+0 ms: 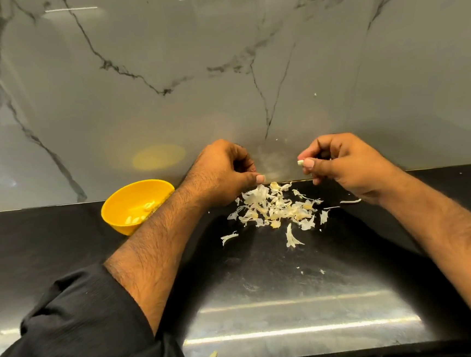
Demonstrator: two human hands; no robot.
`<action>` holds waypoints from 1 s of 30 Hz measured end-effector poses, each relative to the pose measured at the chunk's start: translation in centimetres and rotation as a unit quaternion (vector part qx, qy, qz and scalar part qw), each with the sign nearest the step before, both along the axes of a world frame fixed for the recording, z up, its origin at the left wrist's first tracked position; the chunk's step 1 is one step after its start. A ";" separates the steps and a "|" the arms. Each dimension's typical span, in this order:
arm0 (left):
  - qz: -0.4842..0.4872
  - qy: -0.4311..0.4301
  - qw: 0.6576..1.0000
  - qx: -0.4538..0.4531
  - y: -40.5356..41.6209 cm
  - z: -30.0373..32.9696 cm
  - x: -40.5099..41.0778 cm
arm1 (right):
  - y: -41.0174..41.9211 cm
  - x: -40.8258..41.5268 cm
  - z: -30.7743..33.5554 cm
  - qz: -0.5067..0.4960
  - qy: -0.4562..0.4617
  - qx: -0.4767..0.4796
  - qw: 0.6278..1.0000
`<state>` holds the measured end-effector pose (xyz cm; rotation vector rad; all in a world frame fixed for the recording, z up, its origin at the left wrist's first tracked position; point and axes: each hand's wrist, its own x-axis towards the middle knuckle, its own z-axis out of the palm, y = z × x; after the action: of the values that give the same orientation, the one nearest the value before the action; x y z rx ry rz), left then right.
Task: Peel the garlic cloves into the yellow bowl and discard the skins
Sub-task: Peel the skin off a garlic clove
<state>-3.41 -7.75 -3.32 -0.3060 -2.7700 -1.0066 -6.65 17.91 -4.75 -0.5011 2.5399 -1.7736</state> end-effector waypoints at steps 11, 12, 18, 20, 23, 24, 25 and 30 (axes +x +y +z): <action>-0.036 -0.010 0.999 0.023 -0.5 0.2 -0.2 | 0.1 1.1 2.4 -0.172 0.333 0.126 0.919; -0.038 -0.011 0.999 0.020 -0.5 0.2 -0.1 | -0.4 1.2 2.2 -0.147 0.296 0.226 0.916; -0.044 -0.020 0.999 0.018 -0.5 -0.1 0.0 | -1.8 1.0 0.5 -0.034 0.099 0.463 0.880; -0.032 -0.012 0.999 0.041 -0.8 -0.3 0.0 | -1.5 0.7 0.6 -0.054 0.089 0.223 0.969; -0.015 0.008 0.993 0.113 -1.1 -0.3 0.0 | -2.4 1.2 1.9 0.016 -0.066 -0.104 0.992; -0.012 0.015 0.990 0.140 -1.2 -0.2 0.0 | -2.7 1.2 2.3 0.042 -0.101 -0.156 0.982; -0.011 0.024 0.986 0.164 -1.3 -0.1 0.1 | -2.9 1.2 2.8 0.056 -0.119 -0.185 0.974; -0.024 0.047 0.965 0.258 -1.3 0.4 0.4 | -4.3 1.0 3.9 0.067 -0.123 -0.240 0.961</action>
<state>-3.05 -9.06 -2.89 -0.3296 -2.3126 -1.6209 -5.60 13.61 -0.89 -0.4075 1.8643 -2.2360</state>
